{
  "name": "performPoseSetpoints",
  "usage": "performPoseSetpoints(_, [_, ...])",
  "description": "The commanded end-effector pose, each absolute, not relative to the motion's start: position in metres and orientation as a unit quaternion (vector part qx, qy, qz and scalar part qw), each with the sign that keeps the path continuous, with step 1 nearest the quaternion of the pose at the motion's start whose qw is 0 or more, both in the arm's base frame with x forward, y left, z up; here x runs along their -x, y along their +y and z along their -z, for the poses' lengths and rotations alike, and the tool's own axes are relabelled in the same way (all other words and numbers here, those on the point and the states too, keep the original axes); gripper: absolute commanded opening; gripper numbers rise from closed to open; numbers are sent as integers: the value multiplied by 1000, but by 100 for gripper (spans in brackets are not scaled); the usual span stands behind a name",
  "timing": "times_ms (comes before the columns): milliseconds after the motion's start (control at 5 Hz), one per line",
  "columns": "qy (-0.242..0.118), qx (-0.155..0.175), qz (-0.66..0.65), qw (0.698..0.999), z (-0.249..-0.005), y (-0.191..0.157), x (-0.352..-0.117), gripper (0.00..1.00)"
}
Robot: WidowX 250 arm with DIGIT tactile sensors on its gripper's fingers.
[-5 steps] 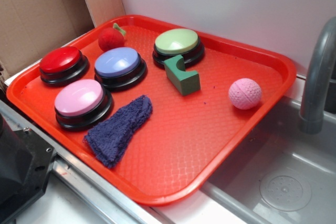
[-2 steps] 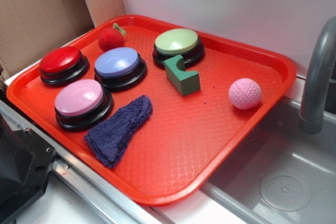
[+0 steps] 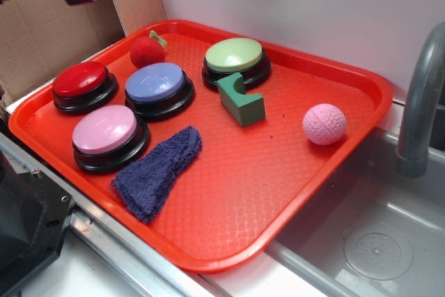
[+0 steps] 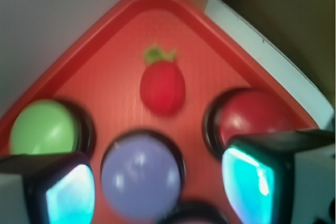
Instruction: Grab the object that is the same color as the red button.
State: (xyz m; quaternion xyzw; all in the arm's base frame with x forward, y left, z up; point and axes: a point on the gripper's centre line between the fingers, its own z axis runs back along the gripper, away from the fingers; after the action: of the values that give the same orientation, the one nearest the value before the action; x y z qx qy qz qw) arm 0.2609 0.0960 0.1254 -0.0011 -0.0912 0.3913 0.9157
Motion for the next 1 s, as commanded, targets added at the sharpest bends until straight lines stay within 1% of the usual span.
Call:
performPoseSetpoints(0, [-140,-44,-416,897,-103,122,-288,100])
performPoseSetpoints(200, [-142,-3,-421,896,-85,134,-294,100])
performPoseSetpoints(400, [-125,1,-437,891,-64,145,-293,100])
performPoseSetpoints(600, [-107,-4,-442,891,-51,150,-290,100])
performPoseSetpoints(800, [-97,-2,-441,892,-44,148,-290,100])
